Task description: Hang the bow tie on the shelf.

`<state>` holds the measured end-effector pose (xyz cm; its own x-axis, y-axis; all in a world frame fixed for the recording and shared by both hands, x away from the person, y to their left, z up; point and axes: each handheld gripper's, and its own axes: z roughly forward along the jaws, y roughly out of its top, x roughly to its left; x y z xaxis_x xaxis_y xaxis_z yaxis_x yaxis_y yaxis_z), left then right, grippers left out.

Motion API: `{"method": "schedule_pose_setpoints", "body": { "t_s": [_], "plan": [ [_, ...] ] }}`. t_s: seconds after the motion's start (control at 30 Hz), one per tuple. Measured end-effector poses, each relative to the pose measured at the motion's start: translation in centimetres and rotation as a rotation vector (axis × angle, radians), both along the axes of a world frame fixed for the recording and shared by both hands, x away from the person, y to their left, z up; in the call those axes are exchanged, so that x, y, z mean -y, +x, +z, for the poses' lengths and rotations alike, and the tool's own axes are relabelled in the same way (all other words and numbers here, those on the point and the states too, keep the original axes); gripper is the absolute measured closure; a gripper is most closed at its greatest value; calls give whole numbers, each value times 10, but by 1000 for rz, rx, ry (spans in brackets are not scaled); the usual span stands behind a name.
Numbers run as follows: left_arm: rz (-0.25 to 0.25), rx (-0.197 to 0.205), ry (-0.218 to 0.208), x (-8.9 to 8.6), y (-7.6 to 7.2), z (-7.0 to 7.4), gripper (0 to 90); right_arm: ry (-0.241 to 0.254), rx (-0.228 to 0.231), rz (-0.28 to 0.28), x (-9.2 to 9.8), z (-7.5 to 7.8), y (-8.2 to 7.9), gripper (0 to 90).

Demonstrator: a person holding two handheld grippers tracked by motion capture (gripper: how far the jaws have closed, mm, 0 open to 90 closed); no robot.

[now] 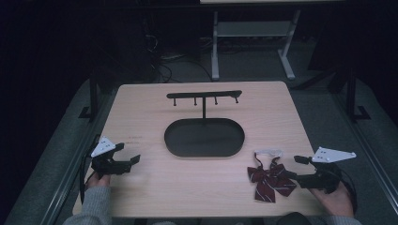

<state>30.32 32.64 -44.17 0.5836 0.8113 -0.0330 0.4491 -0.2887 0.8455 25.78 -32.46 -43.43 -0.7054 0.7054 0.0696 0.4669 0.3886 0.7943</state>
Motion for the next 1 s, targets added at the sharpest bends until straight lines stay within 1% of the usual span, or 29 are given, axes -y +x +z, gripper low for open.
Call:
{"method": "schedule_pose_setpoints", "body": {
  "t_s": [0.07,0.1,0.13,0.2,0.23,0.3,0.33,0.43,0.47,0.5,0.53,0.6,0.7,0.83,0.9,0.97,1.0],
  "plan": [
    [-2,-2,5,0,0,0,130,1,5,0,-1,1,0,265],
    [-3,-2,3,0,0,-1,130,-1,7,-4,-1,1,2,236],
    [1,-1,0,1,0,-1,130,12,-14,-19,-2,2,8,200],
    [-3,-1,2,0,0,0,130,16,-21,-12,-2,3,10,205],
    [-3,2,1,1,0,0,130,-1,-10,-6,-5,7,12,205],
    [-4,7,8,0,-1,0,130,-4,-11,-1,-7,9,13,205],
    [0,6,1,0,-1,0,130,-18,1,7,-10,12,15,209],
    [-2,-2,3,0,0,-1,130,-23,2,14,-12,15,16,209],
    [-1,2,0,1,0,-1,130,-27,12,13,-12,17,16,214],
    [-1,2,0,1,0,-1,130,-27,12,13,-12,17,16,214],
    [-2,0,4,0,0,-1,130,-37,14,15,-13,18,17,213],
    [-1,4,6,0,0,-1,130,-39,18,14,-12,18,17,214],
    [-1,3,6,0,0,-1,130,-35,10,12,-12,18,18,216],
    [-2,7,4,0,0,0,130,-33,16,12,-12,20,19,216],
    [-2,2,6,0,0,0,130,-36,16,10,-12,22,19,216],
    [-3,2,6,0,0,-1,130,-29,19,15,-12,22,20,217],
    [-3,2,5,1,0,-1,130,-35,17,14,-12,23,21,218]
  ]
}}
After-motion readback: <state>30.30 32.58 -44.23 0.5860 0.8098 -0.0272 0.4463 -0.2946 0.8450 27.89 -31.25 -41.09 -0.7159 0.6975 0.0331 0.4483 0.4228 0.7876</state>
